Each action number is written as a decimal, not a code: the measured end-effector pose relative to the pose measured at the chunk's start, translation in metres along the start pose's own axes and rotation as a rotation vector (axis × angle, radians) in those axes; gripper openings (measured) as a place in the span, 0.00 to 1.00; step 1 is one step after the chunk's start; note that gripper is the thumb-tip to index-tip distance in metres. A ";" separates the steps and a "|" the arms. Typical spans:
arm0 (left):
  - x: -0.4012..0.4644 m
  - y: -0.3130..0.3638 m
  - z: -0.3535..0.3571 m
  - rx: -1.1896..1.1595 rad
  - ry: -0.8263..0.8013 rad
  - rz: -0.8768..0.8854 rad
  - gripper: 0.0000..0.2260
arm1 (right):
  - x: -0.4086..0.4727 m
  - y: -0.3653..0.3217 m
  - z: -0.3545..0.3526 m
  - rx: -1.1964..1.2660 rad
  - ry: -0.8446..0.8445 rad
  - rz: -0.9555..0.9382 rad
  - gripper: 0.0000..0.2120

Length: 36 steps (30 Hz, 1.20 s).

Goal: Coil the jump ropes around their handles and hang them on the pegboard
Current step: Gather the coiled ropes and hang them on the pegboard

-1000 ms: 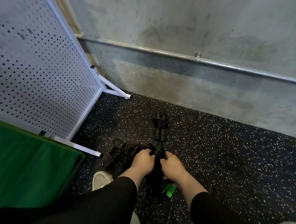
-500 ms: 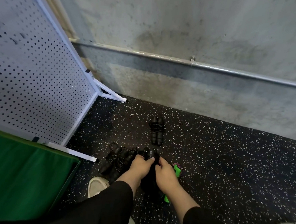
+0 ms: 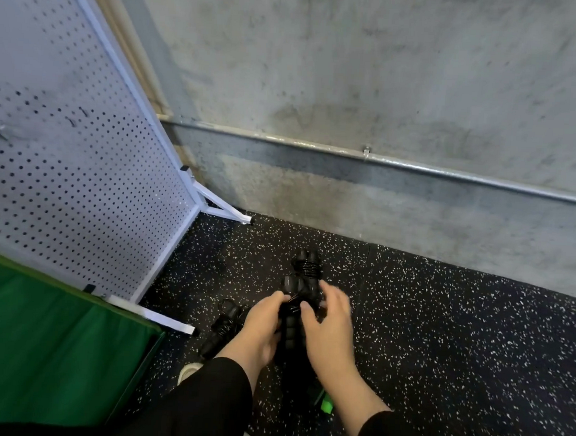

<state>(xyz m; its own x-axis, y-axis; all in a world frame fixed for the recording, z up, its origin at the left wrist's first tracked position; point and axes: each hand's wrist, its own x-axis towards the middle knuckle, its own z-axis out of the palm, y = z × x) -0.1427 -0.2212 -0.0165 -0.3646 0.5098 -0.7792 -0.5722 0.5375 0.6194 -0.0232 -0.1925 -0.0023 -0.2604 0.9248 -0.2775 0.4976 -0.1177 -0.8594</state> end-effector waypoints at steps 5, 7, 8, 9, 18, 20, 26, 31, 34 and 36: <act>-0.031 0.041 0.009 -0.118 -0.119 0.155 0.05 | 0.008 -0.055 -0.021 0.073 -0.129 0.016 0.38; -0.050 0.067 0.013 -0.124 -0.166 0.237 0.08 | 0.010 -0.083 -0.031 0.075 -0.100 -0.047 0.35; -0.060 0.081 0.014 -0.119 -0.187 0.294 0.10 | 0.012 -0.098 -0.036 0.090 -0.071 -0.087 0.33; -0.070 0.097 0.014 -0.096 -0.201 0.356 0.11 | 0.013 -0.114 -0.041 0.108 -0.048 -0.123 0.30; -0.177 0.230 -0.021 -0.177 -0.260 0.814 0.10 | -0.007 -0.296 -0.059 0.251 -0.048 -0.456 0.24; -0.197 0.253 -0.037 -0.234 -0.232 0.907 0.11 | -0.018 -0.334 -0.056 0.271 -0.110 -0.542 0.22; -0.243 0.314 -0.086 -0.393 -0.092 1.110 0.14 | -0.036 -0.429 -0.028 0.222 -0.237 -0.720 0.14; -0.274 0.358 -0.121 -0.448 -0.012 1.217 0.09 | -0.044 -0.496 -0.004 0.242 -0.285 -0.759 0.12; -0.286 0.379 -0.137 -0.475 0.012 1.274 0.10 | -0.043 -0.529 0.007 0.270 -0.310 -0.790 0.14; -0.295 0.386 -0.146 -0.487 0.024 1.315 0.11 | -0.042 -0.548 0.011 0.253 -0.303 -0.831 0.18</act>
<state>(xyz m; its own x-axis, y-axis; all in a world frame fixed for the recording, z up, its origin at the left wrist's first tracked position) -0.3634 -0.2614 0.4385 -0.8353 0.4373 0.3332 0.0010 -0.6048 0.7964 -0.2937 -0.1711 0.4752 -0.6765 0.6173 0.4015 -0.1328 0.4340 -0.8911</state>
